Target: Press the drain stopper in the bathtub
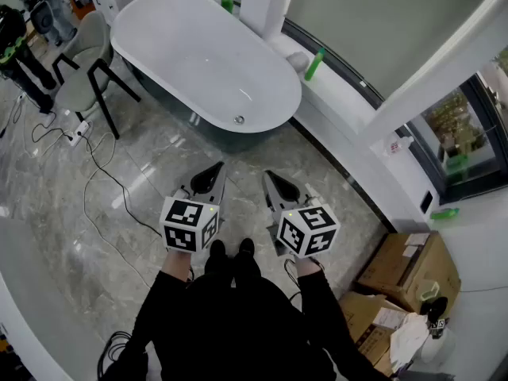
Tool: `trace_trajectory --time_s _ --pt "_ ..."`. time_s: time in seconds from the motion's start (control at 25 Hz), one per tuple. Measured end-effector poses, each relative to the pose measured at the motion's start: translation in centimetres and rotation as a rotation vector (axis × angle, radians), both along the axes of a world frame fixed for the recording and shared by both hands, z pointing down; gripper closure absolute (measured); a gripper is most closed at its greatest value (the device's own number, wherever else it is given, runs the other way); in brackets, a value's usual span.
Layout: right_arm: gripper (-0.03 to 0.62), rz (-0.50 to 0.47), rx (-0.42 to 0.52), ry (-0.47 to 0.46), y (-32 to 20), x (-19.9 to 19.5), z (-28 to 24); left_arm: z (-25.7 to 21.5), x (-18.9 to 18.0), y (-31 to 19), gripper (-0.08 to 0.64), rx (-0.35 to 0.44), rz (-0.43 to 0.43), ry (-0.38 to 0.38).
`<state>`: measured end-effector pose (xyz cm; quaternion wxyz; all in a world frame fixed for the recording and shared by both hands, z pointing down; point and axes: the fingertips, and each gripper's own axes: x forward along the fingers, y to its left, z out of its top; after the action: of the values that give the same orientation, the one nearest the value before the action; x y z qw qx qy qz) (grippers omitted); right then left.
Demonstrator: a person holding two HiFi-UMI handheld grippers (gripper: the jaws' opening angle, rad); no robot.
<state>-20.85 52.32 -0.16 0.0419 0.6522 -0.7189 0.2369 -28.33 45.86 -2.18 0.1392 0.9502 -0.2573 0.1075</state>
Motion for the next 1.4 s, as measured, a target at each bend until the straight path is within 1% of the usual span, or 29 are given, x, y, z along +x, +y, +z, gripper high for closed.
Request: trace_trajectory --time_s 0.24,0.36,0.56,0.68,0.92,1.2,1.4 --pt "0.589 0.000 -0.008 0.000 -0.2 0.3 0.2 -0.1 0.1 -0.2 0.555 0.004 0.003 -0.001" --pt "0.589 0.008 -0.006 -0.023 -0.3 0.3 0.3 0.0 -0.1 -0.6 0.555 0.004 0.010 -0.001" --pt "0.589 0.042 -0.020 -0.024 -0.4 0.5 0.7 0.1 -1.0 -1.5 0.555 0.003 0.024 0.012" --pt "0.589 0.061 -0.033 -0.041 -0.4 0.2 0.8 0.2 -1.6 -1.9 0.555 -0.004 0.030 0.021" --pt "0.589 0.112 -0.043 -0.053 -0.9 0.7 0.3 0.1 -1.7 -2.8 0.555 -0.006 0.040 0.029" --pt "0.589 0.110 -0.051 -0.040 -2.9 1.6 0.7 0.6 -1.5 -5.0 0.555 0.001 0.027 0.015" --pt "0.589 0.100 -0.050 -0.055 -4.9 3.0 1.1 1.1 -0.1 -6.8 0.555 -0.004 0.017 0.001"
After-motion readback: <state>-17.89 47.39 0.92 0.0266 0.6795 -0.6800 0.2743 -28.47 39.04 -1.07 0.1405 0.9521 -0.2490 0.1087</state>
